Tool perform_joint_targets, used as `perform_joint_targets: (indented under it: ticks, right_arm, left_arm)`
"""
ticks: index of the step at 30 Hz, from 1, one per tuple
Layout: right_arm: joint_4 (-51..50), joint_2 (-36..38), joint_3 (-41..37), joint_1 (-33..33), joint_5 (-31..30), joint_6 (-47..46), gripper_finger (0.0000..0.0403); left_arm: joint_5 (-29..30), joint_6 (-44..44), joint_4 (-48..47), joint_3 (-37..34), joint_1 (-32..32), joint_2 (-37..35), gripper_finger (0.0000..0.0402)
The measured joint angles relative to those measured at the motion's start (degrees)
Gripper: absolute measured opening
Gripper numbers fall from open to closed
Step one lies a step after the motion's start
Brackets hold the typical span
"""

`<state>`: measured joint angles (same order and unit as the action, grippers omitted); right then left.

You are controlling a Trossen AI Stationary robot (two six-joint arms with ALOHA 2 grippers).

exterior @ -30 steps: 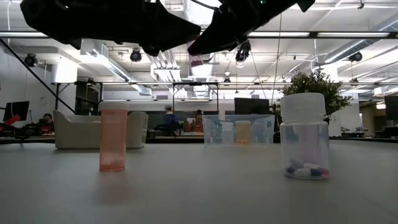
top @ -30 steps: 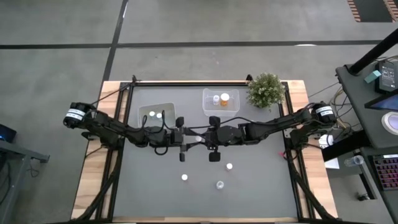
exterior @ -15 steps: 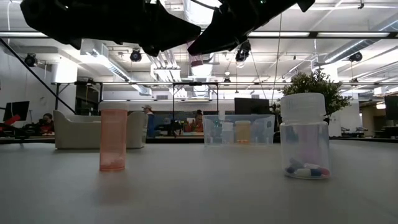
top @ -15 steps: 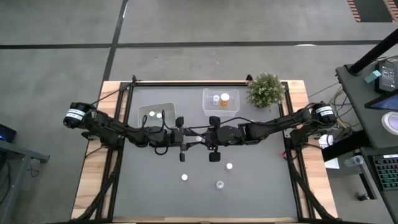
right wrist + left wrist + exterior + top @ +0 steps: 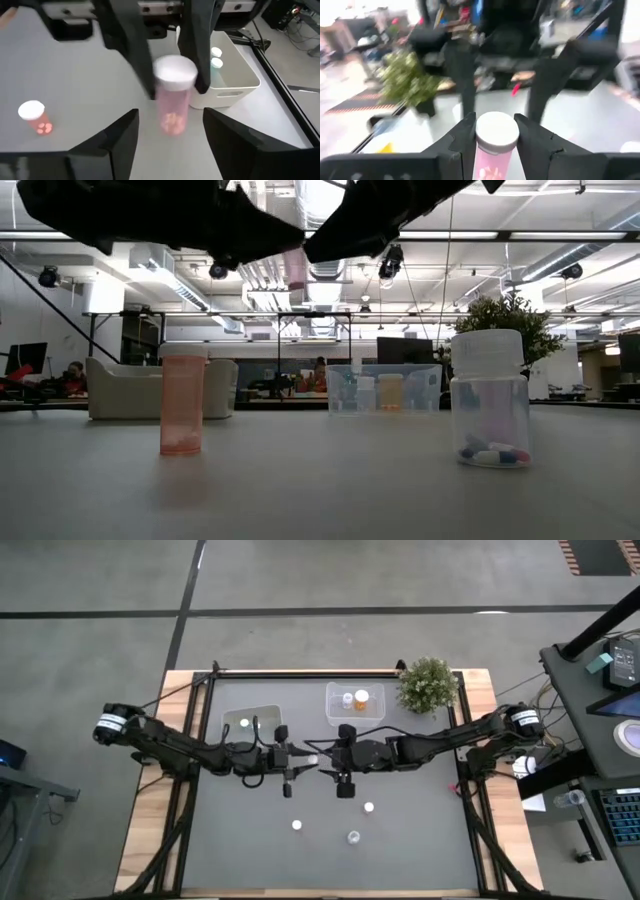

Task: Pick and place medicine bottles into bin by pill shape (circle, oval)
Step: Put the top small pink pill bottle into the gray bin

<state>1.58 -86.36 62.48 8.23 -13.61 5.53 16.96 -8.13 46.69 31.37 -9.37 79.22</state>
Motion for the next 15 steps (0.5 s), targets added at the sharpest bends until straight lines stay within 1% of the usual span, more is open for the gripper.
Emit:
perform_joint_targets:
  ticks: [4,7,9,13,15]
  right_arm:
    - [-0.7,0.8,0.0,-0.1,-0.1,-1.2,0.0225]
    - [-1.7,1.3,0.0,-0.7,-0.3,-2.7,0.0226]
    - [-2.3,1.5,0.0,-1.1,-1.0,-3.5,0.0226]
    - [-3.3,1.6,0.0,-1.5,-1.9,-4.2,0.0226]
    - [-3.3,1.6,0.0,-1.4,-1.8,-4.2,0.0225]
  left_arm:
    - [5.8,0.8,-10.2,-0.1,0.0,-5.1,0.0100]
    - [8.7,1.7,-17.2,-0.1,0.0,-9.1,0.0100]
    - [12.3,2.2,-22.0,-0.3,0.0,-11.9,0.0100]
    - [24.2,7.1,-29.3,-1.2,0.7,-16.7,0.0100]
    - [30.9,11.2,-29.8,-2.7,1.6,-18.8,0.0100]
